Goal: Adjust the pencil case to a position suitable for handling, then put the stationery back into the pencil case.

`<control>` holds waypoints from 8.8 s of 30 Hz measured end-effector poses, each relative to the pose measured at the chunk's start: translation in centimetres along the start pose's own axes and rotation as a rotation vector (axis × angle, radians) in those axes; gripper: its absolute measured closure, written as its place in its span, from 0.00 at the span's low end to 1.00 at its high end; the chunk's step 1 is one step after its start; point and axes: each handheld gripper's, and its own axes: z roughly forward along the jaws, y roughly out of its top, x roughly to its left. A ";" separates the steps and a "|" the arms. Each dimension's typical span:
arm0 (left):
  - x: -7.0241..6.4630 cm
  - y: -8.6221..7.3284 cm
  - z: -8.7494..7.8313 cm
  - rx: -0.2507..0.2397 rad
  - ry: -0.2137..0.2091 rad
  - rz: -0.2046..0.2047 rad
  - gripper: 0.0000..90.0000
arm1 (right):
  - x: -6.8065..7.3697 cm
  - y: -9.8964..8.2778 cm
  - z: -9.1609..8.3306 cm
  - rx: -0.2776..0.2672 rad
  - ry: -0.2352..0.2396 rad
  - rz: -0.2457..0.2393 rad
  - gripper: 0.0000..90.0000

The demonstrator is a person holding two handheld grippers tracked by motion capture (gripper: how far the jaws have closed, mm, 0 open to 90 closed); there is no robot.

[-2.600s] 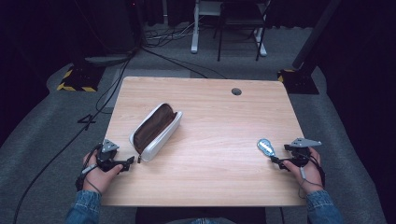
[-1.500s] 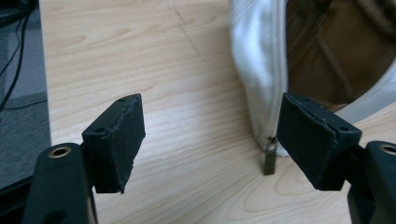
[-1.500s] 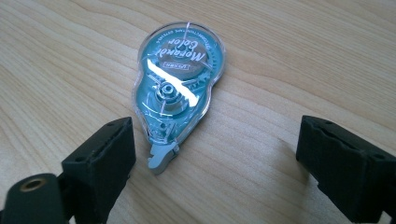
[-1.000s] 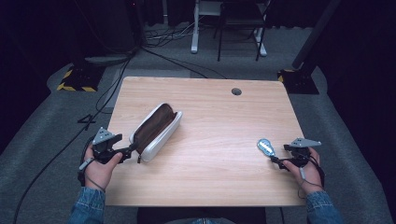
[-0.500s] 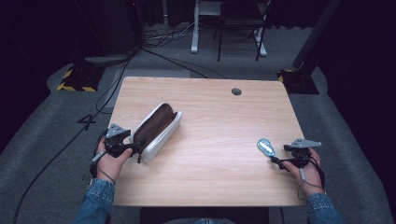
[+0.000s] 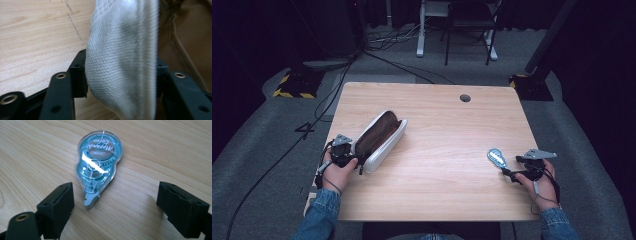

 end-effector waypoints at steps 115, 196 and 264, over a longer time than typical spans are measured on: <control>-17.3 -0.7 2.6 0.139 -0.588 0.238 0.92 | 0.0 0.0 0.0 0.000 0.002 -0.002 0.17; -2.8 -1.6 -3.6 0.037 -0.080 0.185 0.26 | 1.1 2.2 0.2 -0.011 0.026 0.055 0.20; 0.0 -3.7 -1.6 0.152 0.046 0.227 0.20 | 2.8 7.2 2.9 0.374 -0.099 0.128 0.55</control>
